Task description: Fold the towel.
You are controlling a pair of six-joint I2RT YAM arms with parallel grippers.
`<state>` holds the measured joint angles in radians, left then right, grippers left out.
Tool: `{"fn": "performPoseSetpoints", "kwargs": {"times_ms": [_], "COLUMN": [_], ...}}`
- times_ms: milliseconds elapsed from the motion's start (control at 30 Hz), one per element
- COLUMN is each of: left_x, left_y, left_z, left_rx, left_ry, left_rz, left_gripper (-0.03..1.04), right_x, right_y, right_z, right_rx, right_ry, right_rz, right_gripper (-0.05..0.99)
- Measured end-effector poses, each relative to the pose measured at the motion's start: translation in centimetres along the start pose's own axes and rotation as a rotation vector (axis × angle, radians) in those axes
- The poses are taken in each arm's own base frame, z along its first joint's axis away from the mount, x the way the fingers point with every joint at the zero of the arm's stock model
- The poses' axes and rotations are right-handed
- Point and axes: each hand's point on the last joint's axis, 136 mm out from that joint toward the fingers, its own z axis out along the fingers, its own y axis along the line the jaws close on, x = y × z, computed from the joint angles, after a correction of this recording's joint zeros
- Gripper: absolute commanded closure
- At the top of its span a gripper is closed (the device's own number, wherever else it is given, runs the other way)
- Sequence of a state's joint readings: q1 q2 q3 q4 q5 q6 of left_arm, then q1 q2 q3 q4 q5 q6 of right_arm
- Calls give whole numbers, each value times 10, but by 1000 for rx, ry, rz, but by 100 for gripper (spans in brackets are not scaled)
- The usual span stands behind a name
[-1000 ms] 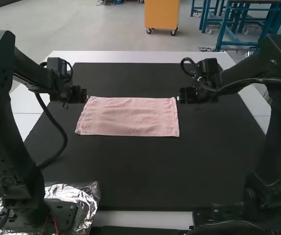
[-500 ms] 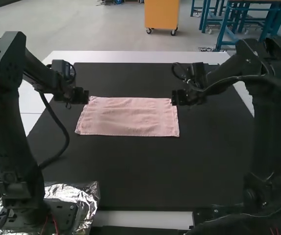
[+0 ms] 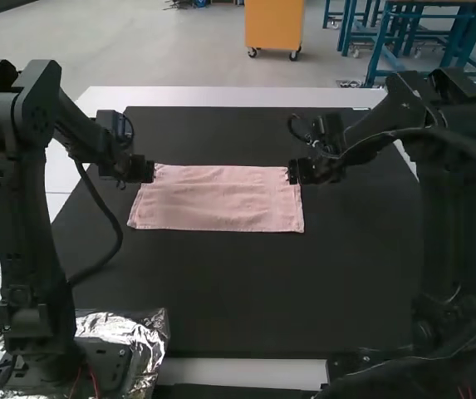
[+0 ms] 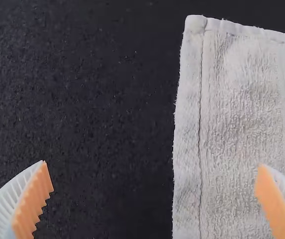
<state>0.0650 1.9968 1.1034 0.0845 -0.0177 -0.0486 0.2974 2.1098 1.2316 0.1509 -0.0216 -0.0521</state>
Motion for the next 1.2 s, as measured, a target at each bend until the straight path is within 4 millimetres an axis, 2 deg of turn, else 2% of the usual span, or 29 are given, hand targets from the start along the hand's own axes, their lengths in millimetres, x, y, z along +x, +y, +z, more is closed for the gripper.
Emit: {"fn": "performPoseSetpoints", "kwargs": {"times_ms": [233,467,700,867,933,967,1000,1067,1100,1200], "left_x": [-6,-10,3,-3,-2,-2,-1,-2,-1,-3], "left_y": [0,0,-1,-2,-1,-2,-3,-6,-9,-17], "left_z": [10,19,34,34,36,38,39,40,40,40], "left_rx": [0,-1,5,7,7,7,13,28,37,75], "left_ry": [-5,-12,27,9,12,14,16,14,14,8], "left_rz": [0,0,0,0,0,0,-1,-2,-1,1], "left_gripper": [6,8,10,9,11,18,32,80,99,98], "right_x": [-5,-1,12,10,10,10,10,11,11,11], "right_y": [0,0,0,0,0,0,0,2,4,9], "right_z": [7,13,22,22,22,22,22,22,22,22], "right_rx": [-1,0,0,2,2,2,2,-7,-18,-45], "right_ry": [-6,4,35,32,31,32,33,33,34,35], "right_rz": [0,1,0,0,2,3,3,3,4,5], "right_gripper": [3,3,3,3,3,9,28,98,96,96]}}
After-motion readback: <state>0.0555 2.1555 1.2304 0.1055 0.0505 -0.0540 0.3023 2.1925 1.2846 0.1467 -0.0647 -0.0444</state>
